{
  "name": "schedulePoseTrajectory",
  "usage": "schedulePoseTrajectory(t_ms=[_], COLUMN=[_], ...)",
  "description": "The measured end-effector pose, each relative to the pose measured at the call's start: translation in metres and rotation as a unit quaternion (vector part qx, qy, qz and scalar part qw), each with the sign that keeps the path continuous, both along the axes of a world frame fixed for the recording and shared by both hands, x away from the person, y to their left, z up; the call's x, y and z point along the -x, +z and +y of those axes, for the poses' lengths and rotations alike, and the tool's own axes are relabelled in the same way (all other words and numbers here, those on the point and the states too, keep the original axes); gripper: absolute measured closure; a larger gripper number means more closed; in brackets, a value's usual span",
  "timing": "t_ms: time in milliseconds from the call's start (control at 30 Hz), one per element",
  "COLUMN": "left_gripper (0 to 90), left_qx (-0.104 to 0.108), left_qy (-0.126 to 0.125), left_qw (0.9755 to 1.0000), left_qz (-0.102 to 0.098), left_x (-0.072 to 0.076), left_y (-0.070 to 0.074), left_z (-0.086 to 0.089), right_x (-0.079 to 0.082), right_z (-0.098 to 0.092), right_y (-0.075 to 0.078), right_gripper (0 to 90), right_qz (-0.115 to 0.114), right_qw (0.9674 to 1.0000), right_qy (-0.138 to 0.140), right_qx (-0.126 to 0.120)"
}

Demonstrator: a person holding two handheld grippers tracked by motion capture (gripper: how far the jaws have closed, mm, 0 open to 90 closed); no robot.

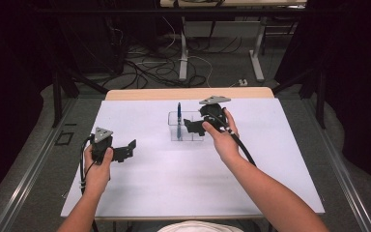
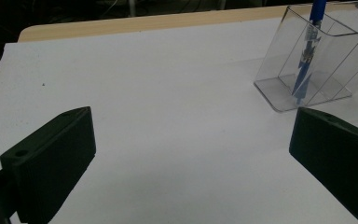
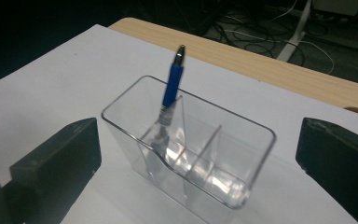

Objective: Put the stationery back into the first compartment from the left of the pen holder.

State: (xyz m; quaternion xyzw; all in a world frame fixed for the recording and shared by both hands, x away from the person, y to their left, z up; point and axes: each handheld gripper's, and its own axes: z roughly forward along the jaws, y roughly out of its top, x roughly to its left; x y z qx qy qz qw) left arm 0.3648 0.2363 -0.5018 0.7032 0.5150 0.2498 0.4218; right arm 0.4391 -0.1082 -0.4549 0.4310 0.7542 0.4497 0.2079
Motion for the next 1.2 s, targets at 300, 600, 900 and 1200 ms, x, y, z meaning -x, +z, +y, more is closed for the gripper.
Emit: schedulePoseTrajectory(t_ms=[300,600,900,1200], left_gripper=[0.1,0.1,0.1,0.1], left_qx=[-0.004,-0.005,-0.005,-0.006], left_qy=[0.007,0.017,0.020,0.017], left_qw=[1.0000,0.9998,0.9998,0.9998], left_qz=[0.001,0.003,0.006,0.007], left_x=[0.000,-0.001,-0.001,-0.002], left_y=[-0.001,-0.002,-0.002,-0.003], left_z=[0.003,0.007,0.008,0.008], right_x=[0.012,0.026,0.045,0.049], right_z=[-0.045,-0.090,-0.125,-0.150], right_y=[-0.005,-0.015,-0.028,-0.046], right_gripper=[0.0,0.0,0.0,0.0], right_qz=[-0.012,-0.008,-0.008,0.011], right_qw=[0.9992,0.9976,0.9950,0.9908], right_qy=[-0.037,-0.068,-0.098,-0.134], right_qx=[0.008,0.009,0.022,0.017])
